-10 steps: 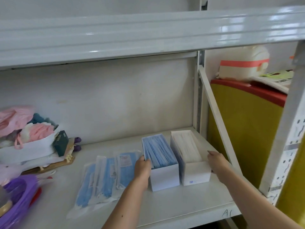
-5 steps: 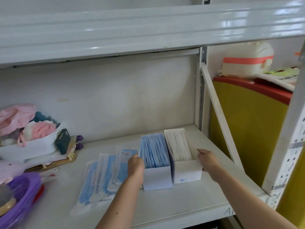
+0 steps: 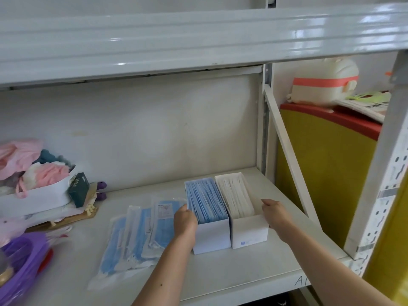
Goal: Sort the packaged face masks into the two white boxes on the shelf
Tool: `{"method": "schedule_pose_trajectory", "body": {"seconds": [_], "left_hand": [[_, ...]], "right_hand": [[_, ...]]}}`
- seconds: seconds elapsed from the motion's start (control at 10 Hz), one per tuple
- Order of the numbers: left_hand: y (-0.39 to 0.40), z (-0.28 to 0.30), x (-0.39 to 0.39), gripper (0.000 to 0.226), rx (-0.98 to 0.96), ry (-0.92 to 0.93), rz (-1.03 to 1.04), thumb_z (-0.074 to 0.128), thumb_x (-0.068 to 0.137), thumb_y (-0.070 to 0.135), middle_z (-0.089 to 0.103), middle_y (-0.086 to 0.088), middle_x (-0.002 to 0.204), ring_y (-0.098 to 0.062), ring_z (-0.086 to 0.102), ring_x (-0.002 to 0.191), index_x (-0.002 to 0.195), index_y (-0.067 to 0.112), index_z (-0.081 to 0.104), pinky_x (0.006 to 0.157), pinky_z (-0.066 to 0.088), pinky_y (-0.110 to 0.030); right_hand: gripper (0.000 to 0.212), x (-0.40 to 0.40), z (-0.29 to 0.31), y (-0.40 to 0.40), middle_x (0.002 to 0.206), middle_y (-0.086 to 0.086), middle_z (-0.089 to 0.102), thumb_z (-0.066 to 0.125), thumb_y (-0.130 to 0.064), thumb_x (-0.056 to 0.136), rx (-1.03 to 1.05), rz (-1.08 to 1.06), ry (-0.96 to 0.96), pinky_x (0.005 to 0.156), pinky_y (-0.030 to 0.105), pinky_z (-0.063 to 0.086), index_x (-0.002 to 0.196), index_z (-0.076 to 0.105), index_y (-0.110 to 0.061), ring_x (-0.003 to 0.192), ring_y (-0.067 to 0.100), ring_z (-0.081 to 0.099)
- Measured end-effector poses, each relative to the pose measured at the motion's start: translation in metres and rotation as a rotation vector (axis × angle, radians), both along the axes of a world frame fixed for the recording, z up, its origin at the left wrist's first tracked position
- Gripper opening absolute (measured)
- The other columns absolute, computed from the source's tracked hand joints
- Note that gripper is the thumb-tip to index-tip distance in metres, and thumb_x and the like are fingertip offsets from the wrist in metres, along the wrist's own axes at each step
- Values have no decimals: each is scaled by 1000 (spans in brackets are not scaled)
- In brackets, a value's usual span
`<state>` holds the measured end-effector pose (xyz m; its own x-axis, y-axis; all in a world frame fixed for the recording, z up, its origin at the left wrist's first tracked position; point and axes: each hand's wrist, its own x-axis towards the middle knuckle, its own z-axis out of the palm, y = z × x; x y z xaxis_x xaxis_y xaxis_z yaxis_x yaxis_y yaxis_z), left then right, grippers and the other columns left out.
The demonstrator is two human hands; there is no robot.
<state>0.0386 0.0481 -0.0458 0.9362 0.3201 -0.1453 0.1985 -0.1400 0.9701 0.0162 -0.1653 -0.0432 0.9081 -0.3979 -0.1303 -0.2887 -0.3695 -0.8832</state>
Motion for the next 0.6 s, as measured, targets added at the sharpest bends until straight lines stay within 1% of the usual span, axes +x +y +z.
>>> {"method": "schedule_pose_trajectory", "body": {"seconds": [0.1,0.2,0.3,0.4,0.5,0.6], "left_hand": [[-2,0,-1,36,10,-8,9,27,96,7,66,-12,96,-24,61,82,97,10,63,56,43,-23],[-1,-3,1,35,17,-4,13,27,97,9,66,-12,97,-24,60,82,96,11,62,57,42,-23],[-2,-2,0,34,11,4,6,27,97,10,65,-11,98,-24,60,84,99,10,61,57,43,-24],[-1,0,0,33,6,11,-10,28,97,10,65,-12,99,-28,63,91,100,11,61,66,47,-28],[6,-3,1,32,-52,53,-77,30,95,12,68,-14,98,-34,67,93,89,15,61,70,50,-35],[14,0,1,29,-133,67,-33,33,92,11,67,-18,95,-32,65,84,76,13,57,70,47,-38]], "right_hand": [[39,1,0,3,133,12,52,31,-10,101,-21,-5,-3,95,37,47,135,51,-12,113,29,52],[40,1,-2,3,136,11,51,31,-10,101,-31,-17,-5,96,35,46,136,50,-13,117,29,51],[40,0,-1,4,137,11,50,31,-10,101,-46,-17,6,90,30,42,137,49,-12,119,28,50],[39,1,-1,4,138,13,49,31,-9,101,-49,-14,15,96,32,43,137,48,-11,121,29,49],[40,-2,3,4,139,14,48,31,-9,101,-35,-12,28,102,36,41,138,46,-8,123,30,48],[40,-6,7,8,143,16,44,34,-8,101,-89,-19,43,105,36,38,140,41,-5,128,31,45]]}}
